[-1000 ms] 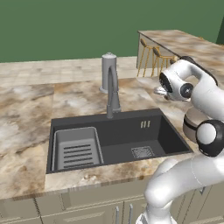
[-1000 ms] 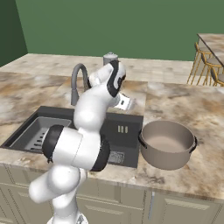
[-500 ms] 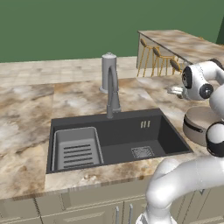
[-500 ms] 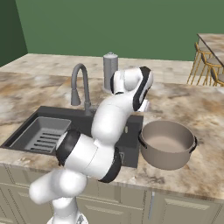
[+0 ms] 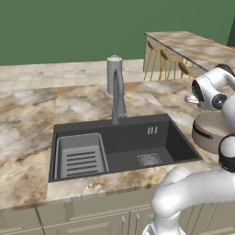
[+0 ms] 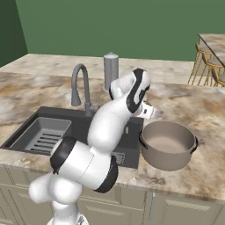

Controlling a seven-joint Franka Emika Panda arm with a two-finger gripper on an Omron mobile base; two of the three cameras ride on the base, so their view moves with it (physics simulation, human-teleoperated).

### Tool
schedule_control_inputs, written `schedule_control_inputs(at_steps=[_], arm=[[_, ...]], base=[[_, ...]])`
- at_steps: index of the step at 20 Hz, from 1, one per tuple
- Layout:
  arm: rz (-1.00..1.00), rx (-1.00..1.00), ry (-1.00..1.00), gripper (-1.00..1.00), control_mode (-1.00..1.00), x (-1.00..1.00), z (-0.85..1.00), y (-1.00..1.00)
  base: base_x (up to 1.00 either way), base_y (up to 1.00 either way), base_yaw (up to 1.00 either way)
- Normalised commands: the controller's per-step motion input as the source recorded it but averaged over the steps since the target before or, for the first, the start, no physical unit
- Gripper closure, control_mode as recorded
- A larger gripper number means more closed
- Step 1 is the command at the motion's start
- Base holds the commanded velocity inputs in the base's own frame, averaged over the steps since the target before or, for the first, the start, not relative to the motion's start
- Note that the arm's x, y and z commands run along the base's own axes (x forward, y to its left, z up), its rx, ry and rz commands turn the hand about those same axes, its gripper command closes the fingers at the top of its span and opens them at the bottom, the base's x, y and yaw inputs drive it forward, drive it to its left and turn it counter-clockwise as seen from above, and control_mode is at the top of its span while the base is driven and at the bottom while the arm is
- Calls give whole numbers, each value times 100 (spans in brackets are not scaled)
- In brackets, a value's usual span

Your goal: Dump the mushroom from the pot into the sink. Then turn on the water and wash the mushroom. Then turn off the water and put the mushroom back in the pot.

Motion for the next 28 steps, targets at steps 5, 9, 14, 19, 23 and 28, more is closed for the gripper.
schedule_control_inputs(at_steps=[5, 9, 14, 19, 23, 28], arm=[[-30, 0, 66, 100, -100, -40, 91, -73], [-22, 0, 58, 100, -100, -33, 95, -86], [-17, 0, 52, 100, -100, -17, 100, -85], [-10, 0, 47, 100, -100, -9, 95, -32], [-7, 0, 30, 100, -100, 0, 42, 11], [-2, 8, 29, 100, -100, -3, 1, 23]], base=[[0, 0, 0], [0, 0, 0], [0, 0, 0], [0, 0, 0], [0, 0, 0], [0, 0, 0]])
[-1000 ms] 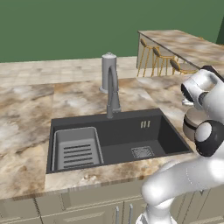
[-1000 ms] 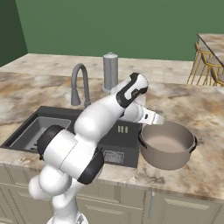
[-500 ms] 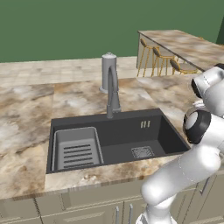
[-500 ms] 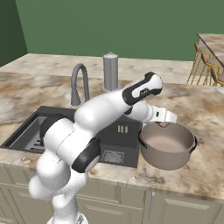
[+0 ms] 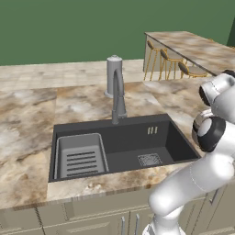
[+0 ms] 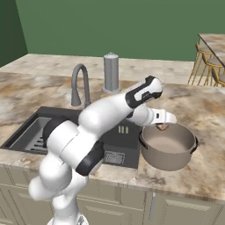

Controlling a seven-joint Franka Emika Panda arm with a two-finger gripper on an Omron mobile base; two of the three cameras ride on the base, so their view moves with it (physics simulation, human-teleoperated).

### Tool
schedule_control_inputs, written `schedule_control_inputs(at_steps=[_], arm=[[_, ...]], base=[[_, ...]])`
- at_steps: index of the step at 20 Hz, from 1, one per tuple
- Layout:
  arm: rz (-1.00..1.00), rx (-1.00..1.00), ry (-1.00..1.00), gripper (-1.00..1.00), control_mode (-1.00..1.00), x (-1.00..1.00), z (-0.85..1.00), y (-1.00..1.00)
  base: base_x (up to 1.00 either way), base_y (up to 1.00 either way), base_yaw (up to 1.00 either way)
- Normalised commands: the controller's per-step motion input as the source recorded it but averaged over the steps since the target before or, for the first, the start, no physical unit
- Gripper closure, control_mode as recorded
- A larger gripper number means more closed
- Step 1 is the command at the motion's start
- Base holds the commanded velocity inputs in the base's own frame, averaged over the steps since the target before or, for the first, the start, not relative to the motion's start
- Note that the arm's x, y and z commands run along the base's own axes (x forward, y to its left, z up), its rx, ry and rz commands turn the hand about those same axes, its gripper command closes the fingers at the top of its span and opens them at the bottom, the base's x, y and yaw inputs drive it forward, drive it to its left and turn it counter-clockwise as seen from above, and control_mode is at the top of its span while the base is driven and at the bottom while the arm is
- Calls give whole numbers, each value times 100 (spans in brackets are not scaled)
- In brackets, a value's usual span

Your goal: Dump the mushroom from the pot into the sink. Then turn on the water and wash the mushroom. Then turn off the water and put the mushroom back in the pot.

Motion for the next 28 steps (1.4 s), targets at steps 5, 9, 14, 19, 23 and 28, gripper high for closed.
schedule_control_inputs(at_steps=[5, 9, 14, 19, 23, 28], arm=[[0, 17, 23, 100, -100, -2, 0, 1], [-4, 15, 5, 100, -100, 2, 4, -21], [-8, 19, 0, -100, -100, 4, 42, -44], [-9, 21, 0, -100, -100, 4, 47, -47], [-6, 19, 0, -100, -100, 3, 49, -36], [-3, 19, 4, -100, -100, -8, 98, -22]], base=[[0, 0, 0], [0, 0, 0], [0, 0, 0], [0, 0, 0], [0, 0, 0], [0, 0, 0]])
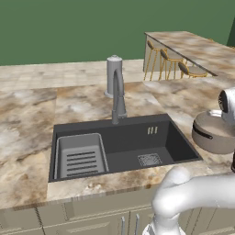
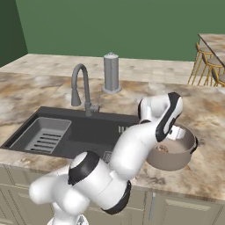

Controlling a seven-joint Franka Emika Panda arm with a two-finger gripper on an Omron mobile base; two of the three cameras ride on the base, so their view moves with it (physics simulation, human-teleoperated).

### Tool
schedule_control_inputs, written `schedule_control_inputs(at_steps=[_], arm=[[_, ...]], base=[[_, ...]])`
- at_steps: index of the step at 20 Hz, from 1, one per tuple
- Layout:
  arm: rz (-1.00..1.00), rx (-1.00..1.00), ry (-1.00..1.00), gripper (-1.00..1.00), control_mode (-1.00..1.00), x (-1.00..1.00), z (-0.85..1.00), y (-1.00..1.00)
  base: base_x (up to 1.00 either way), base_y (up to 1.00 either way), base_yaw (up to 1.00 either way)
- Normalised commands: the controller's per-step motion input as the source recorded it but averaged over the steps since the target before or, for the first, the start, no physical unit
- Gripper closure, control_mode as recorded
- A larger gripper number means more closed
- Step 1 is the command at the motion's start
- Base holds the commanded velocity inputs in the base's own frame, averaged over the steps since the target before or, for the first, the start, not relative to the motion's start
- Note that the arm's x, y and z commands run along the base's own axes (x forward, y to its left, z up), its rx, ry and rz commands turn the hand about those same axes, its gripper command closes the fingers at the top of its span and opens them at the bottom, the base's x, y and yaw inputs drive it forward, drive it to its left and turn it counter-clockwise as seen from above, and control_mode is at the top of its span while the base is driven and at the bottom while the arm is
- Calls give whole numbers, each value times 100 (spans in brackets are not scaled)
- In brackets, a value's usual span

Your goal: Dump the mushroom from the pot into the sink. Then turn on the water and wash the mushroom. Then turn off the water and put the mushroom back in the pot.

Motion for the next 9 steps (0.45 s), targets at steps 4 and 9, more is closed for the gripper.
schedule_control_inputs(at_steps=[4, 9], arm=[[0, 4, 5, -100, -100, -34, 100, 2], [0, -3, 4, -100, -100, -53, 100, 26]], base=[[0, 0, 0], [0, 0, 0]])
